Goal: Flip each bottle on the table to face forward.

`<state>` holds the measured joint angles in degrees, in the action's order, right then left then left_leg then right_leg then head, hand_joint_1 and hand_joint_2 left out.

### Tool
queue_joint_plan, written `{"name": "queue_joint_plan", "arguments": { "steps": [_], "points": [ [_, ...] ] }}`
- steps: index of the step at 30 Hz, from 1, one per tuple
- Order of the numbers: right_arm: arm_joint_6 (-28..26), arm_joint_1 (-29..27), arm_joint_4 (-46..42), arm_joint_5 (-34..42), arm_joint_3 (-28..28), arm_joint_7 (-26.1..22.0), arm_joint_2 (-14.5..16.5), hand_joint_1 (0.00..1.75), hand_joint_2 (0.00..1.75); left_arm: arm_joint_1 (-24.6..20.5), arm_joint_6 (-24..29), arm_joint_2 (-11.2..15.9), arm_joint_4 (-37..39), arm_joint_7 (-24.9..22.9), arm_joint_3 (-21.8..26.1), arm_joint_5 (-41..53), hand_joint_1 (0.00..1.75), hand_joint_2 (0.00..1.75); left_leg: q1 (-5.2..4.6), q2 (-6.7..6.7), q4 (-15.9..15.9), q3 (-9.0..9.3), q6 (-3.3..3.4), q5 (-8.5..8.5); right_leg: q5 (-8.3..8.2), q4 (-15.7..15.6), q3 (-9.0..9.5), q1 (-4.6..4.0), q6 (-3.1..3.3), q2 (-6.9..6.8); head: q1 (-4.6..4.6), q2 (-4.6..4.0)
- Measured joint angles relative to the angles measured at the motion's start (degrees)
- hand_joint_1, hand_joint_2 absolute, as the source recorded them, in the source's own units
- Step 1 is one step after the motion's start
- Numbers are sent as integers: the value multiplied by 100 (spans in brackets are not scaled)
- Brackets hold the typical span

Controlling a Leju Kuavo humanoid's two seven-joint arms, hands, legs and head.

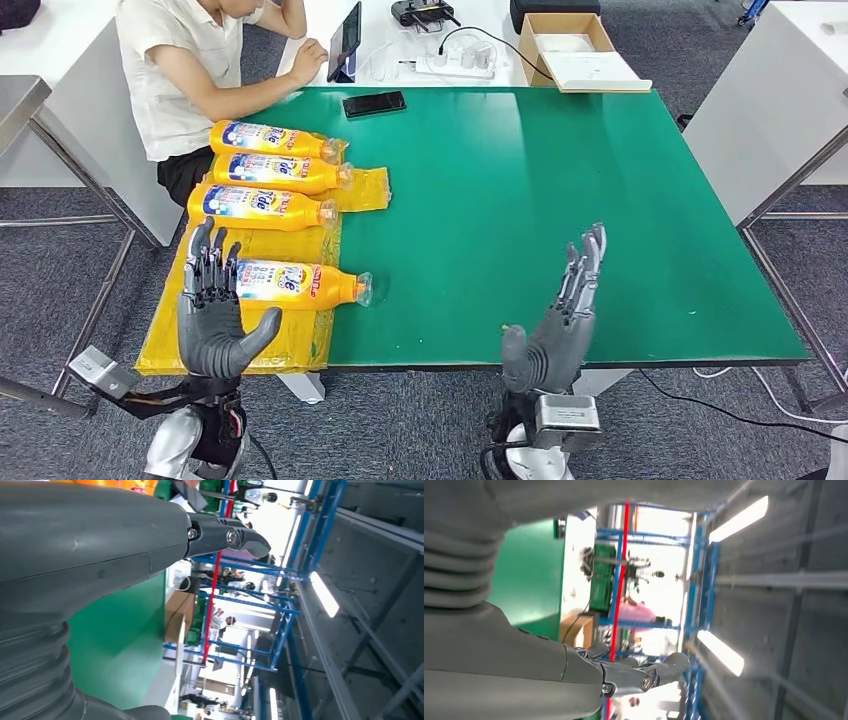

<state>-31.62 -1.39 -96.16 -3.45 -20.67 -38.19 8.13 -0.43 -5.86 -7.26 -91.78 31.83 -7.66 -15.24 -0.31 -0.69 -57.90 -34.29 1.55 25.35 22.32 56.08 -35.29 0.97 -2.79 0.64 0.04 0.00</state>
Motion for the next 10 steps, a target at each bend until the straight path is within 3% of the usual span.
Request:
{"name": "queue_joint_plan", "arguments": {
  "steps": [1,4,7,10],
  "points": [
    [-9,-35,-25,28,61,-1,32,0,175,49,23,-7,-69,-4,-27,23,0,175,0,0,0,0,0,0,0,0,0,0,0,0,0,0],
    [-63,-155,-38,-28,215,-1,98,0,175,226,289,7,-188,-29,-109,568,0,175,0,0,0,0,0,1,0,0,0,0,0,0,0,-1],
    [-350,-311,-36,-181,354,-2,168,0,175,474,913,46,-202,-43,-206,1478,0,175,0,2,0,0,-2,4,2,0,-2,-1,0,0,-1,-1],
    [-456,-458,-33,-384,504,-2,279,0,175,692,1292,49,-200,-94,-301,1689,0,175,1,5,0,-1,-1,7,4,0,-4,-1,1,1,-1,0]
  ]
}}
